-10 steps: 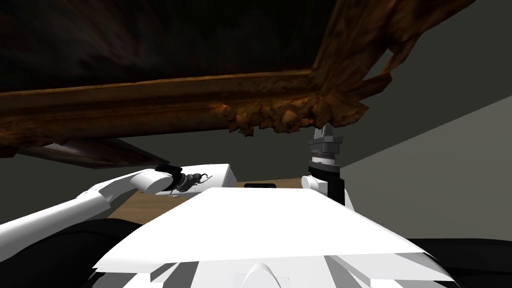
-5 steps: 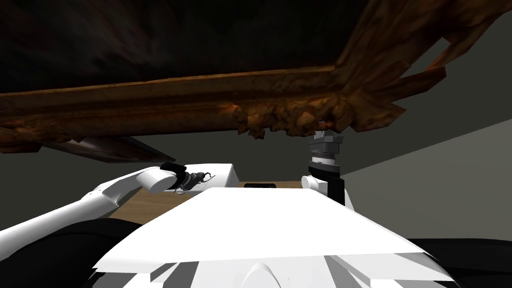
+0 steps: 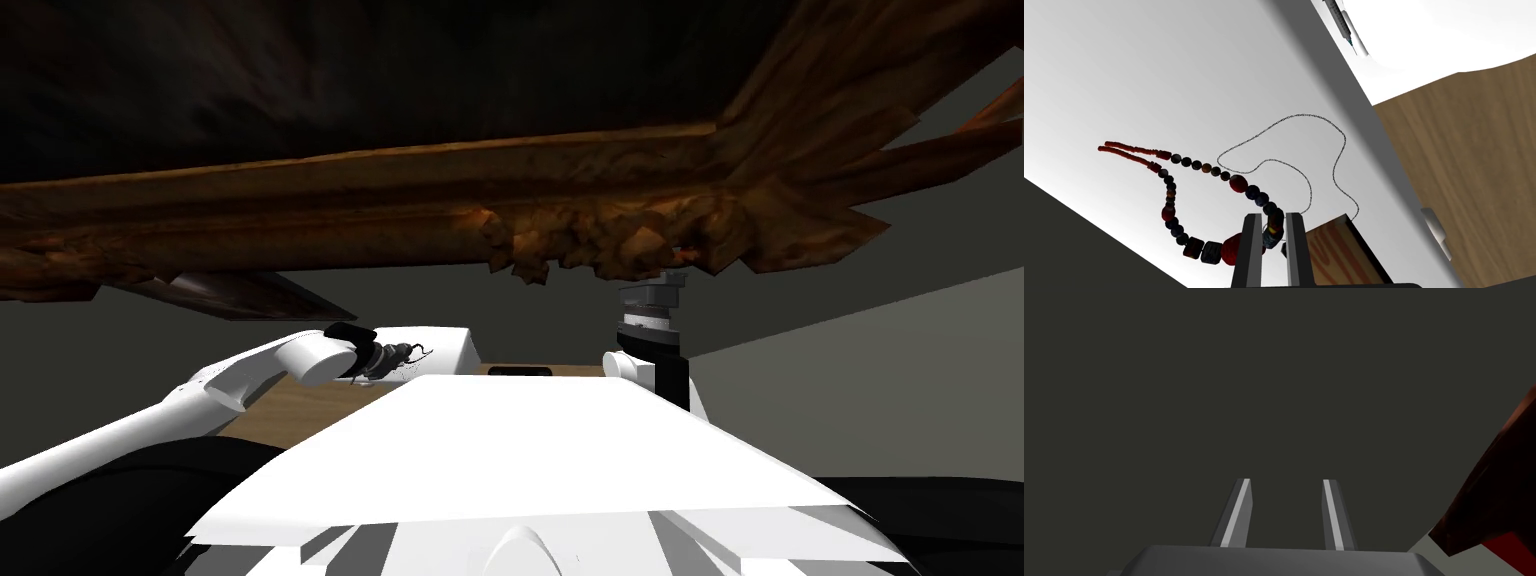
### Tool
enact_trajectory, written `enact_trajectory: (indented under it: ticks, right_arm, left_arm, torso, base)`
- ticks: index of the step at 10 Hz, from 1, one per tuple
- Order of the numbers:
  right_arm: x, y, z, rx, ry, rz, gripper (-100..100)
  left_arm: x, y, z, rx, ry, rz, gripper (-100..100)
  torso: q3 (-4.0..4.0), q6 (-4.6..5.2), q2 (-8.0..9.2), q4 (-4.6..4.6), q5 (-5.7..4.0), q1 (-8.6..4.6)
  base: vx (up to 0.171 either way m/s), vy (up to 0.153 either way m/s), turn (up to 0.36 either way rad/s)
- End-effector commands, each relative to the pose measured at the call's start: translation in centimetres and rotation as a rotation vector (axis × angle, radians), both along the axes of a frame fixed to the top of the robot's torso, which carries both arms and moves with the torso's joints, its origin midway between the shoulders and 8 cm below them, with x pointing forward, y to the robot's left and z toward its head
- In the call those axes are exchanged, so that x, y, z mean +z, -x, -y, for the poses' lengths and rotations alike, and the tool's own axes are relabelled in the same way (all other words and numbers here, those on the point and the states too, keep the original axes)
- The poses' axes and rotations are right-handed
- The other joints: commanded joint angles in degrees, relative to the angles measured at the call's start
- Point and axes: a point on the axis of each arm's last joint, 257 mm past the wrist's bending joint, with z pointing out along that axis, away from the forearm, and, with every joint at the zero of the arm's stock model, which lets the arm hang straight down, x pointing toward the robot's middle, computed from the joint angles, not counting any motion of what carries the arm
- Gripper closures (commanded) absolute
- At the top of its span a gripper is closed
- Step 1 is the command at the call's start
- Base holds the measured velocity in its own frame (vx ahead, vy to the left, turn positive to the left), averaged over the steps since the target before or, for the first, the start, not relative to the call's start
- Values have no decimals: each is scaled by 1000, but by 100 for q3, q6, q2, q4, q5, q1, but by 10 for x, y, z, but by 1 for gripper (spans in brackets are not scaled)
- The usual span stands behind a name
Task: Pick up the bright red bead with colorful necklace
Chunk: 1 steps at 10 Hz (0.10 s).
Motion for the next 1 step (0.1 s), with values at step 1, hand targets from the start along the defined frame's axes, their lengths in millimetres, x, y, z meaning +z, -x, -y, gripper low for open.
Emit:
enact_trajectory:
  ticks: [1]
  right_arm:
    - [0,0,0,0,0,0,0]
  left_arm:
    - [0,0,0,0,0,0,0]
  torso:
    - [0,0,0,0,0,0]
  base:
    - [0,0,0]
